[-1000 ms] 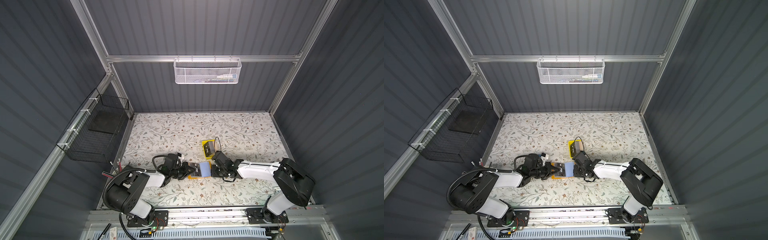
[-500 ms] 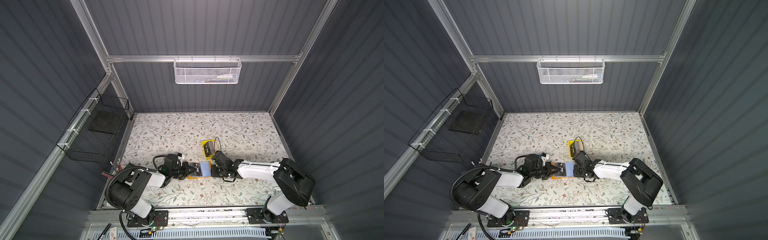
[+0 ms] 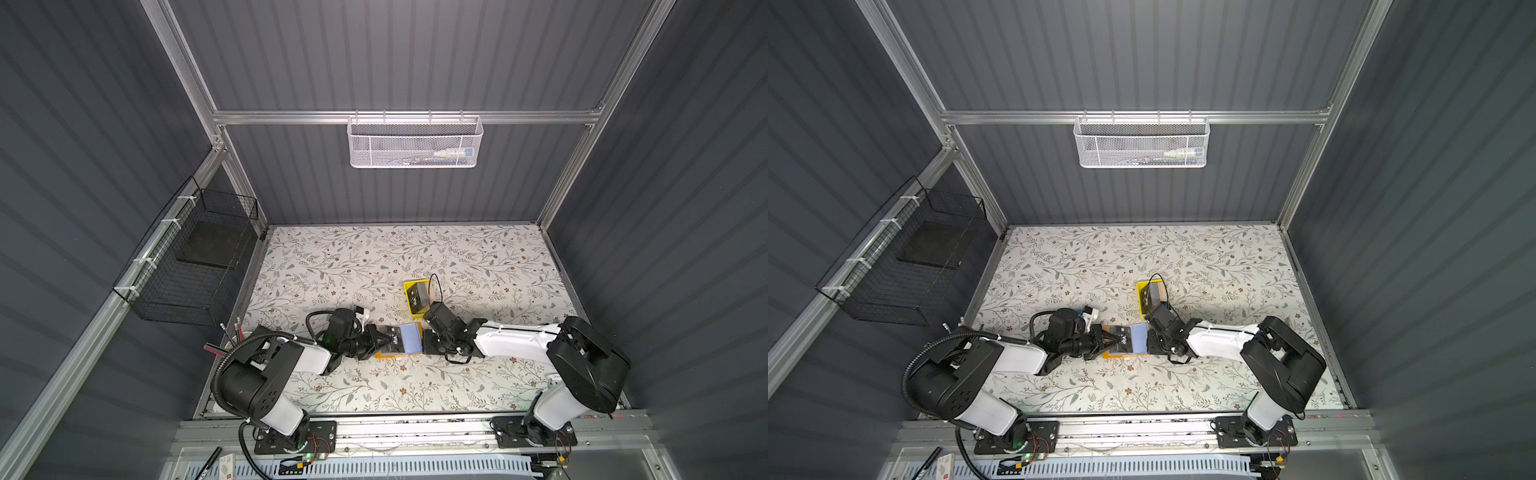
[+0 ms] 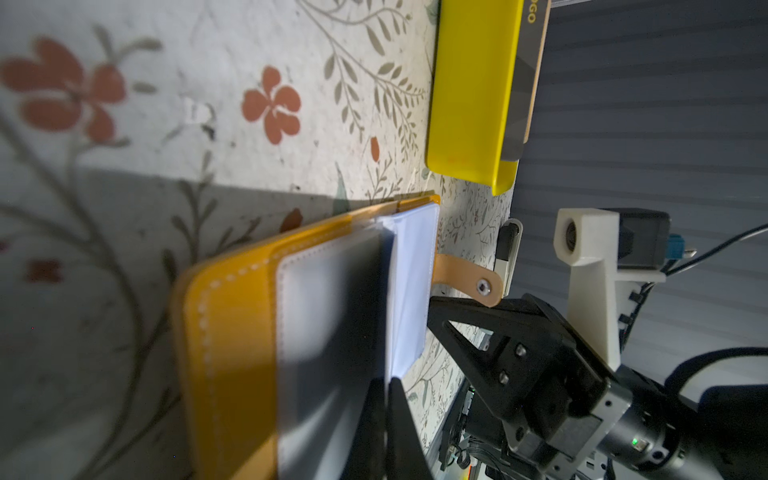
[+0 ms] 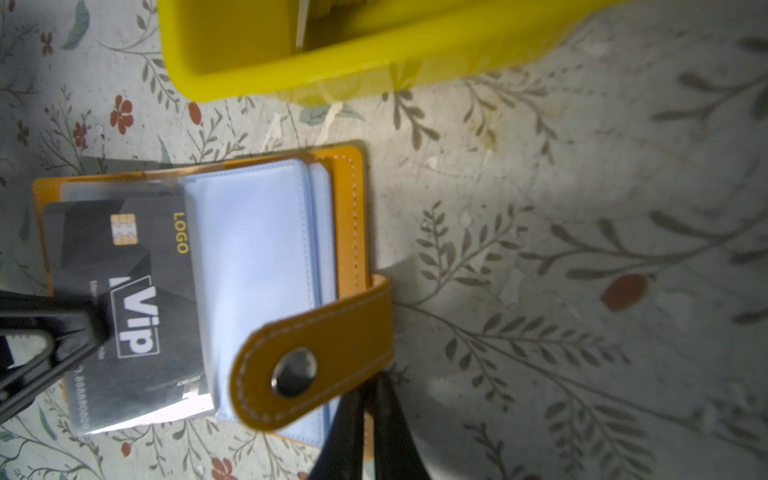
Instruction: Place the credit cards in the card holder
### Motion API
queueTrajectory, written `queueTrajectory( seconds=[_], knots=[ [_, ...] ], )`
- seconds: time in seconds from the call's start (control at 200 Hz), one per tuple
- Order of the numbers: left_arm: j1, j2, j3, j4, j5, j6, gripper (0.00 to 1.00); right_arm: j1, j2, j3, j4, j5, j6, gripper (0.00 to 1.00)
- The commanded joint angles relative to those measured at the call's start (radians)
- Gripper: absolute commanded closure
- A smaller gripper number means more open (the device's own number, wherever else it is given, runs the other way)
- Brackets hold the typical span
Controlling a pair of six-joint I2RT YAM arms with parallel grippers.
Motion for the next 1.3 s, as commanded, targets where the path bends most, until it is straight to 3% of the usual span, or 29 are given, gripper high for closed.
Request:
queueTrajectory(
  seconds=[0.0, 0.365, 1.291],
  knots=[
    [0.015, 0.01, 0.009, -0.04, 0.014, 0.045, 1.0, 0.007, 0.024, -0.021, -0.025, -0.004, 0.009, 0.9],
    [0.032, 0.002, 0.028, -0.082, 0.028, 0.074, 1.0, 0.007, 0.031, -0.02, -0.017, -0.011, 0.009, 0.9],
    [0.032, 0.068, -0.015, 0.07, 0.066, 0.029, 1.0, 0.008, 0.035, -0.015, -0.011, -0.016, 0.008, 0.9]
  ],
)
